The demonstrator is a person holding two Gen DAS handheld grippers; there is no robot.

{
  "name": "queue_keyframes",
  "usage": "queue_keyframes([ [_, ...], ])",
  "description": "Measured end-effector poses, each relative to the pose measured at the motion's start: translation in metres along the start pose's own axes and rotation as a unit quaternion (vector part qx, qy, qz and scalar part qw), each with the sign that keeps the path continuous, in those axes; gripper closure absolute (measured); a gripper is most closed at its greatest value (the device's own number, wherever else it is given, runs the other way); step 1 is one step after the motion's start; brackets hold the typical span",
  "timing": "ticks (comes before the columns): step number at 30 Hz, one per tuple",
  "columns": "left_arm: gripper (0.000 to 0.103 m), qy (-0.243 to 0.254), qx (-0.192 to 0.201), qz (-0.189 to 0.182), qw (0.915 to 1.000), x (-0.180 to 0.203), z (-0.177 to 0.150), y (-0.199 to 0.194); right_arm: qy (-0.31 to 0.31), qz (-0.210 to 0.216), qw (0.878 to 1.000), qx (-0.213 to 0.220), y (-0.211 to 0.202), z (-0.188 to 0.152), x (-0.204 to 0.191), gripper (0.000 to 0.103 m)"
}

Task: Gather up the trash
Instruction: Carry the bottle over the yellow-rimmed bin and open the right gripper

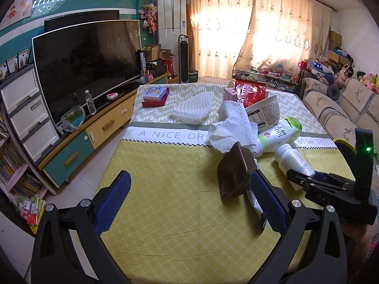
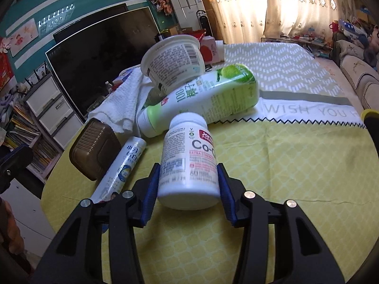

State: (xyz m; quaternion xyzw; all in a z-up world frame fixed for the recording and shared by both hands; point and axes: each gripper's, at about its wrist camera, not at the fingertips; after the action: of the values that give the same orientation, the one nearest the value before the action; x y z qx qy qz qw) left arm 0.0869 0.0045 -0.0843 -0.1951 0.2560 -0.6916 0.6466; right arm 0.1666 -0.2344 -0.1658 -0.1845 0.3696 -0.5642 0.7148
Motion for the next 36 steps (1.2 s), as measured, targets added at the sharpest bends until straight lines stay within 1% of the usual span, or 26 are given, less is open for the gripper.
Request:
queue_keyframes([
  [3, 0.004, 0.002, -0.001, -0.001, 1.0000, 0.001, 0.000, 0.000, -0.003, 0.002, 1.000, 0.004, -0.001, 0.001, -0.001, 0.056],
  [8, 0.004, 0.004, -0.002, -0.001, 1.0000, 0.001, 0.001, 0.001, -0.013, 0.009, 1.000, 0.012, -0.007, -0.001, -0.003, 0.058],
  [15, 0.004, 0.007, -0.002, -0.003, 1.0000, 0.004, 0.002, 0.001, -0.011, 0.013, 0.999, 0.043, -0.039, 0.007, 0.003, 0.058],
  [19, 0.004, 0.013, -0.003, -0.005, 0.9999, 0.008, 0.002, 0.001, -0.005, 0.010, 0.998, 0.058, -0.056, 0.012, 0.015, 0.058],
  [22, 0.004, 0.018, -0.001, -0.007, 0.9998, 0.013, 0.004, 0.000, 0.003, -0.004, 0.997, 0.071, -0.071, 0.015, 0.032, 0.058],
  [25, 0.004, 0.025, -0.001, -0.010, 0.9996, 0.018, 0.005, 0.001, 0.023, -0.037, 0.995, 0.094, -0.089, 0.020, 0.060, 0.058],
  [28, 0.004, 0.030, -0.004, -0.015, 0.9994, 0.024, 0.005, 0.003, 0.060, -0.086, 0.988, 0.114, -0.105, 0.024, 0.101, 0.058],
  [30, 0.004, 0.032, -0.007, -0.018, 0.9993, 0.028, 0.005, 0.006, 0.087, -0.128, 0.980, 0.122, -0.113, 0.023, 0.135, 0.058],
  [32, 0.004, 0.033, -0.011, -0.020, 0.9992, 0.031, 0.005, 0.009, 0.116, -0.178, 0.970, 0.119, -0.118, 0.019, 0.169, 0.058],
  [34, 0.004, 0.035, -0.015, -0.024, 0.9990, 0.034, 0.006, 0.011, 0.143, -0.204, 0.962, 0.116, -0.121, 0.014, 0.198, 0.058],
  [36, 0.004, 0.039, -0.017, -0.025, 0.9988, 0.039, 0.007, 0.013, 0.158, -0.242, 0.951, 0.110, -0.121, 0.009, 0.224, 0.058],
])
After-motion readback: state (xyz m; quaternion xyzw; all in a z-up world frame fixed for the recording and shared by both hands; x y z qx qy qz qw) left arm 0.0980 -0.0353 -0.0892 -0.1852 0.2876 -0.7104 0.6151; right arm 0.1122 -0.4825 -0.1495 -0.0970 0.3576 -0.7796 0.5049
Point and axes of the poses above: each gripper's, at about its wrist camera, not at the fingertips, and y roughly the way its jaws point, x to its right, z to its top, and after that the axes turned 3 degrees about y, right-handed
